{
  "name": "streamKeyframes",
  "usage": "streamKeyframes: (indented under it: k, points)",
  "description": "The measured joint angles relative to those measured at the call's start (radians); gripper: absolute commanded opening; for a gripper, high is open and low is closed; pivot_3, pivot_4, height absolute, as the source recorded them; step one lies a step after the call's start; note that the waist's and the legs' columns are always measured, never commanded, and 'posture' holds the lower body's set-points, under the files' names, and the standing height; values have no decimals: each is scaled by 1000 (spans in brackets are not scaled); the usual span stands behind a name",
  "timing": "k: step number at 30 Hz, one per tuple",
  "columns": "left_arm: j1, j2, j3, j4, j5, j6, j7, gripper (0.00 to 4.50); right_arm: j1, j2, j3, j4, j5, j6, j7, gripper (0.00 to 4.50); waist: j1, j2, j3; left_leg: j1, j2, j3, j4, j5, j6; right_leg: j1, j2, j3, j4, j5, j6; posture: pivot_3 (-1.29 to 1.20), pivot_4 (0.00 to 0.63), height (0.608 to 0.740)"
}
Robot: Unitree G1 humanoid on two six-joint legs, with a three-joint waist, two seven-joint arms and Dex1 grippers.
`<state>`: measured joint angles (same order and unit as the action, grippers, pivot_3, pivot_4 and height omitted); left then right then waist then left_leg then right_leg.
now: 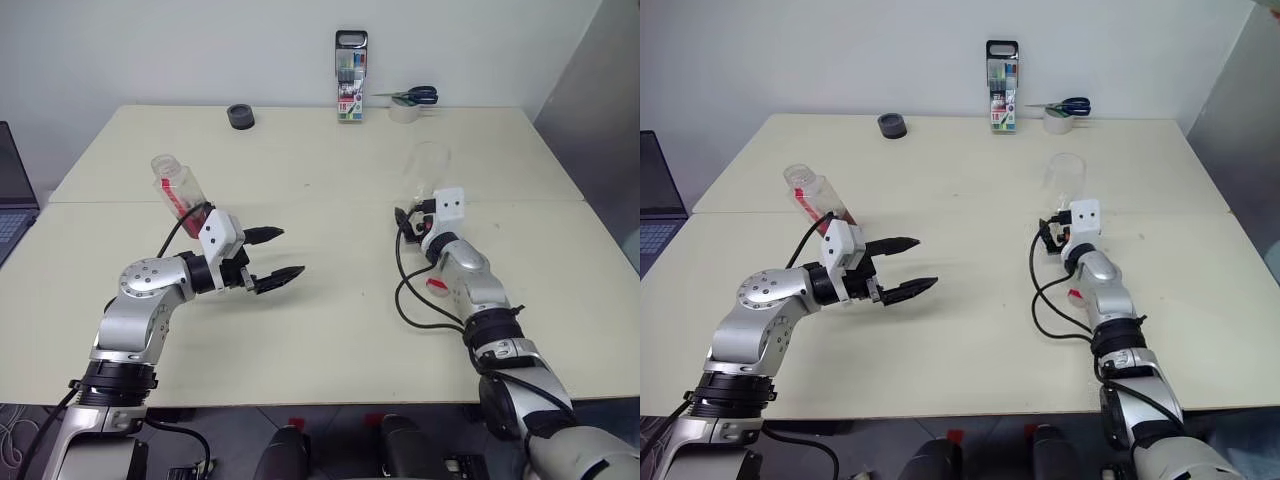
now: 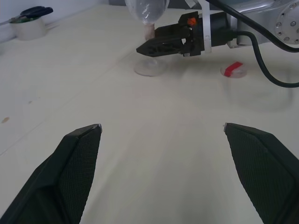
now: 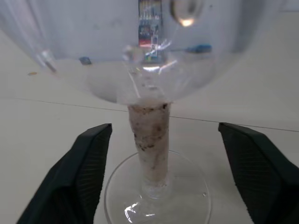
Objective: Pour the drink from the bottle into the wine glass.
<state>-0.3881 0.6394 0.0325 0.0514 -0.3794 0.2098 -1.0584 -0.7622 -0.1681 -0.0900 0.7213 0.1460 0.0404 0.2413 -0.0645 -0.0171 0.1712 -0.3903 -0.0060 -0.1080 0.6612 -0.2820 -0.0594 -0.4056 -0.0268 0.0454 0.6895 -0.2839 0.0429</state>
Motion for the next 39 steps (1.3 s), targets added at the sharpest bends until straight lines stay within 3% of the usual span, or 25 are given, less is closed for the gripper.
streamKeyframes:
  k: [7, 8, 12, 22, 38, 39]
  points:
    - [37, 8, 11, -5, 1, 1, 4, 4500, -4, 18, -5, 11, -1, -26, 35, 279, -2, 0, 0, 0, 0, 0, 0, 0, 0, 0, 0, 0, 0, 0, 0, 0, 150, 740]
    - [51, 14, 17, -8, 0, 4, 7, 4500, -4, 21, -6, 5, 2, -26, 44, 130, -3, 0, 0, 0, 0, 0, 0, 0, 0, 0, 0, 0, 0, 0, 0, 0, 150, 740]
    - [104, 45, 63, -34, -15, 28, 19, 4500, -4, 72, 15, -42, 13, -11, 94, 134, -17, 1, 1, 0, 1, 0, -1, 0, 0, -1, 0, 0, 1, 0, 0, 0, 150, 740]
    - [183, 90, 162, -71, -42, 53, 46, 4500, -54, 279, 212, -68, -39, 1, 197, 134, -20, 2, 1, 0, 0, -1, -1, 0, 0, -3, 0, 0, 3, 0, 0, 0, 150, 740]
    - [221, 99, 211, -125, -53, 80, 94, 4500, -81, 296, 268, 93, -95, -59, 251, 134, -21, 2, 2, 0, 0, -1, -1, 0, 0, -3, -1, -1, 2, 0, 0, 0, 150, 740]
    - [218, 99, 211, -125, -53, 85, 97, 4500, -81, 296, 268, 95, -96, -63, 251, 484, -21, 2, 2, 0, 0, -1, -1, 0, 0, -3, 0, -1, 2, 0, 0, 0, 150, 740]
